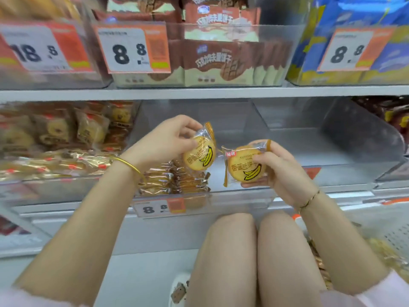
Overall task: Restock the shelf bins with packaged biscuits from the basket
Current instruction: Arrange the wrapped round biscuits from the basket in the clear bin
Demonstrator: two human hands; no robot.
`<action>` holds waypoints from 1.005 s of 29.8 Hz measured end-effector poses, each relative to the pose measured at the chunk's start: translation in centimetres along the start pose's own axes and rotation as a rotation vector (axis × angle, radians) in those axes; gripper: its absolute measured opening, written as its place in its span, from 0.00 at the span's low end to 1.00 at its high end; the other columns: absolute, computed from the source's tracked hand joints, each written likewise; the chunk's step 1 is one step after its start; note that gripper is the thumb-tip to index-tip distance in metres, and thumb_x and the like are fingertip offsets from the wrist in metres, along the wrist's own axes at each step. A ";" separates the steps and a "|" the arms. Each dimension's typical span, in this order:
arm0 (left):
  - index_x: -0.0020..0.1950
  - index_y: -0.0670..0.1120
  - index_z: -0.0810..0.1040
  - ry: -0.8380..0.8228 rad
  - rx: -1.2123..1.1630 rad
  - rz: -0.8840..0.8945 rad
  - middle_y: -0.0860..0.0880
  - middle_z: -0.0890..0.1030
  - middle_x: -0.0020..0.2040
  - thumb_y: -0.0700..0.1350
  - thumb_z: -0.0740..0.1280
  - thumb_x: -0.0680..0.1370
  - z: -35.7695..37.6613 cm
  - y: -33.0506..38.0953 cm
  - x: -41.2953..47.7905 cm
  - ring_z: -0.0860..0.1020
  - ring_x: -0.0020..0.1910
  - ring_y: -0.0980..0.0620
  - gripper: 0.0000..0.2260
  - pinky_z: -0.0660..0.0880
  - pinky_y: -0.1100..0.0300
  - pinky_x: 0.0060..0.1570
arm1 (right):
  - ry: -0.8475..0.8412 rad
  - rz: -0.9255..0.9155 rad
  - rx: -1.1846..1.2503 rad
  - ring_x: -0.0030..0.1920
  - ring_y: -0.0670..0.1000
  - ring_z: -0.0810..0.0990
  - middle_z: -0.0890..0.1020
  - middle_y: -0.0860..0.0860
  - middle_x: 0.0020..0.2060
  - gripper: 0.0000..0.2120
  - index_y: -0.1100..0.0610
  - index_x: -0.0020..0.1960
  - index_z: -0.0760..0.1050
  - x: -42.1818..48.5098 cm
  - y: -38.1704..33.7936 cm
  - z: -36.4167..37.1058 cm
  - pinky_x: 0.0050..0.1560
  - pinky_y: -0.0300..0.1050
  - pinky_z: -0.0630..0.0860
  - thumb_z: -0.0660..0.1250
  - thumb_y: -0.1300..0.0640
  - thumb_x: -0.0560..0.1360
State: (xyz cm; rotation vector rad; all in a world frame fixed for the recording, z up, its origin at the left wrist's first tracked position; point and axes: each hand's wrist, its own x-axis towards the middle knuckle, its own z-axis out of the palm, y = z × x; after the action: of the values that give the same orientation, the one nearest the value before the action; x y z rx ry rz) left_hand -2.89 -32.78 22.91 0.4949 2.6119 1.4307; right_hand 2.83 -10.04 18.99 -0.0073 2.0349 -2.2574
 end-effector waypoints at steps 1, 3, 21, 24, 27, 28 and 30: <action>0.58 0.50 0.74 0.016 0.023 -0.004 0.50 0.80 0.51 0.36 0.65 0.76 -0.9 -0.7 0.1 0.81 0.46 0.54 0.13 0.76 0.67 0.33 | 0.013 -0.010 -0.001 0.41 0.56 0.79 0.80 0.53 0.40 0.10 0.54 0.47 0.75 1.0 0.0 0.9 0.39 0.55 0.81 0.61 0.67 0.76; 0.59 0.50 0.74 0.048 0.079 0.006 0.48 0.79 0.53 0.36 0.65 0.76 -2.3 -2.1 0.5 0.80 0.49 0.51 0.14 0.76 0.65 0.36 | 0.046 -0.078 -0.051 0.41 0.53 0.79 0.80 0.51 0.40 0.09 0.51 0.46 0.75 3.0 0.0 2.6 0.44 0.52 0.80 0.64 0.65 0.75; 0.63 0.43 0.70 0.149 1.025 -0.199 0.42 0.79 0.56 0.34 0.59 0.76 -0.5 -9.5 7.1 0.77 0.56 0.39 0.15 0.73 0.50 0.50 | 0.053 -0.058 -1.032 0.57 0.57 0.76 0.78 0.57 0.58 0.14 0.59 0.62 0.74 17.1 5.9 8.6 0.49 0.39 0.68 0.60 0.64 0.78; 0.64 0.42 0.68 0.128 1.026 -0.230 0.41 0.78 0.57 0.34 0.59 0.76 -0.3 -10.3 7.1 0.77 0.57 0.39 0.16 0.72 0.50 0.52 | -0.061 -0.021 -1.071 0.61 0.57 0.74 0.76 0.57 0.62 0.15 0.59 0.65 0.72 17.4 6.0 8.7 0.55 0.41 0.69 0.58 0.64 0.79; 0.64 0.42 0.67 0.132 1.024 -0.238 0.40 0.78 0.57 0.34 0.60 0.75 -0.2 -10.3 6.9 0.77 0.56 0.38 0.18 0.72 0.50 0.52 | -0.115 0.012 -1.074 0.58 0.56 0.75 0.76 0.56 0.62 0.16 0.58 0.65 0.71 17.7 5.8 8.2 0.52 0.42 0.71 0.58 0.64 0.78; 0.64 0.42 0.67 0.132 1.021 -0.242 0.40 0.79 0.56 0.34 0.60 0.75 -0.2 -10.4 6.8 0.77 0.56 0.38 0.18 0.72 0.50 0.52 | -0.126 0.022 -1.064 0.57 0.56 0.75 0.76 0.56 0.61 0.16 0.58 0.65 0.71 17.7 5.7 7.9 0.51 0.43 0.71 0.58 0.64 0.78; 0.63 0.42 0.67 0.131 1.010 -0.244 0.40 0.79 0.55 0.33 0.60 0.75 -0.2 -10.6 6.6 0.77 0.55 0.38 0.17 0.72 0.51 0.51 | -0.146 0.018 -1.041 0.56 0.55 0.75 0.76 0.56 0.61 0.16 0.58 0.65 0.71 17.7 5.7 7.7 0.53 0.45 0.73 0.58 0.65 0.78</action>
State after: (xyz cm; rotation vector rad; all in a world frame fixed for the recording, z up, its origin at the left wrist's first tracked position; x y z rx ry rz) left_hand -11.52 -35.97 14.44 0.1309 3.1883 -0.0124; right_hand -13.77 -19.64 13.02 -0.2184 2.7950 -0.9155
